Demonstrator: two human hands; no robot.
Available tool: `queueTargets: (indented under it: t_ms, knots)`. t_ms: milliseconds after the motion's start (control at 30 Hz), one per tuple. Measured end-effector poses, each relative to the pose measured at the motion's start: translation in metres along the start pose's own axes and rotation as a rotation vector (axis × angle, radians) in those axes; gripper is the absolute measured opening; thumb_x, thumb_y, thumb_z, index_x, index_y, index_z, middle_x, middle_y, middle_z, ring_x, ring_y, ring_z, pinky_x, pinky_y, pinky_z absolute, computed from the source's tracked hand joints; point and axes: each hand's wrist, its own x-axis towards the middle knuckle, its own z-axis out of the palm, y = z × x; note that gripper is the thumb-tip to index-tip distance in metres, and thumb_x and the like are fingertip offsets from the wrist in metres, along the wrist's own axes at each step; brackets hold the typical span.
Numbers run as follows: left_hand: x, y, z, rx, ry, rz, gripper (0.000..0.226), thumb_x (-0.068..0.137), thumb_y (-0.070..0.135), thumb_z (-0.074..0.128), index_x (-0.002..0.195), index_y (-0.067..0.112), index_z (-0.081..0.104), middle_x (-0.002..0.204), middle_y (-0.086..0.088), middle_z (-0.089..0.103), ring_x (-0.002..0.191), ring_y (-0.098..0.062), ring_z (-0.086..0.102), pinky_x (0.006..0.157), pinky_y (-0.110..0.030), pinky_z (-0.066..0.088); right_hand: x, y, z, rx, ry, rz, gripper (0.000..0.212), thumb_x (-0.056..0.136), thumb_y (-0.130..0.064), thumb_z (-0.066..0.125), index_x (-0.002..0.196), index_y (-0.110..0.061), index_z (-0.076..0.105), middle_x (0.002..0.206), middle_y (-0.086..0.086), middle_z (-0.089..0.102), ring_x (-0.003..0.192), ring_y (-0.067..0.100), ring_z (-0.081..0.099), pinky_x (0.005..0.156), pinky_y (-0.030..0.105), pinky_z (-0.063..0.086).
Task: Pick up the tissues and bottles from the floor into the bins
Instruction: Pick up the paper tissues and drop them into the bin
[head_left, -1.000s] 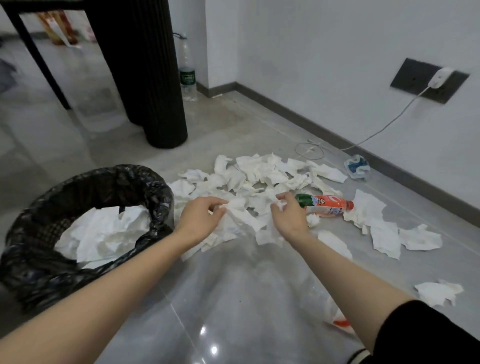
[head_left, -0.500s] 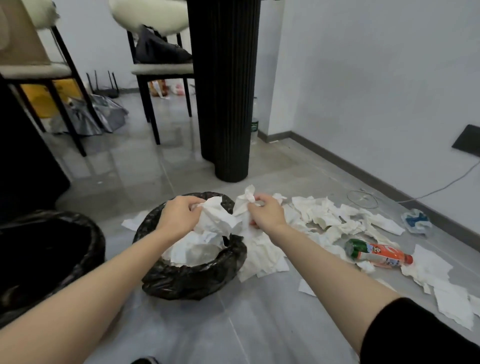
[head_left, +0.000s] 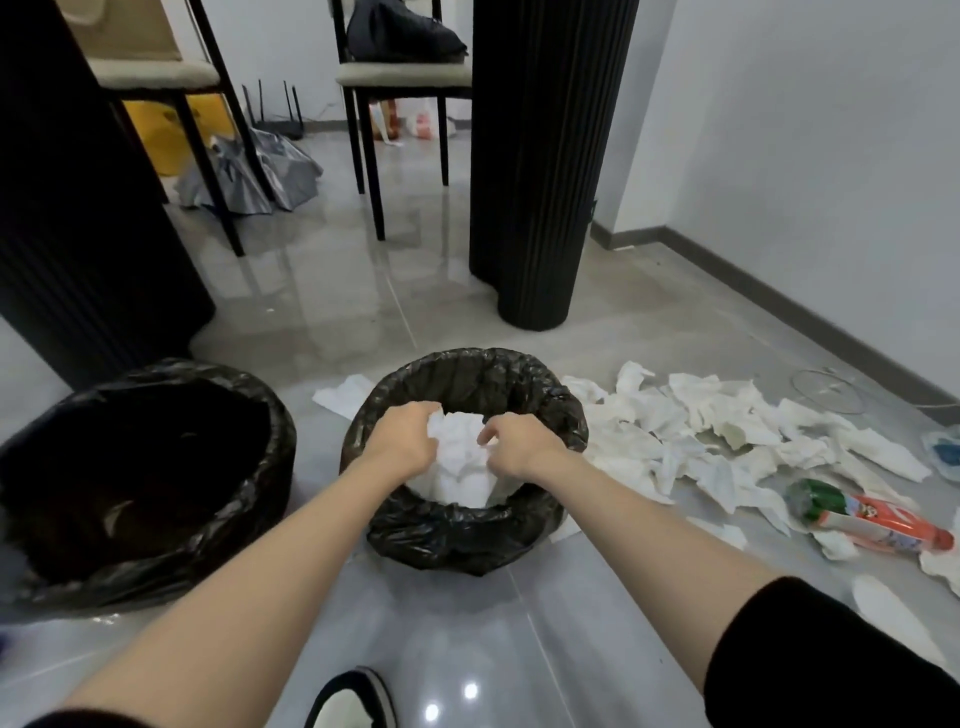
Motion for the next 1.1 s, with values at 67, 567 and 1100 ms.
queueTargets:
  t_ms: [67,567,1100]
  knots:
    - [0.006,-0.005,0.003,-0.013,0.043,0.009,0.053,0.089,0.003,0.051,0.140,0.016,0.043,0.136,-0.009,0.052,0.121,-0.026,0.052,0.099,-0.033,0.041,0.003,-0.006,0.000,-0.150,0.041,-0.052,0.035,0.090,-0.010,0.051,0.119,-0.027,0.062,0.129,0.006,0.045,0.126,0.026,0.035,0.095,0.036,0.042]
    - [0.014,-0.039,0.006,0.222,0.018,0.010,0.061,0.094,0.017,0.050,0.149,0.018,0.025,0.157,-0.008,0.016,0.147,-0.027,0.005,0.120,-0.042,0.010,0.036,-0.012,0.060,-0.125,-0.545,-0.014,0.041,0.095,-0.029,0.045,0.134,-0.019,0.053,0.140,0.002,0.050,0.128,0.026,0.044,0.111,0.039,0.033]
    - [0.010,0.070,0.012,-0.017,0.067,0.208,0.054,0.095,0.012,0.048,0.146,0.020,0.033,0.149,-0.005,0.035,0.135,-0.023,0.037,0.107,-0.038,0.038,-0.034,0.087,-0.037,0.124,0.441,-0.089,0.020,0.089,-0.022,0.052,0.096,-0.022,0.071,0.101,-0.005,0.070,0.101,0.017,0.059,0.083,0.036,0.051]
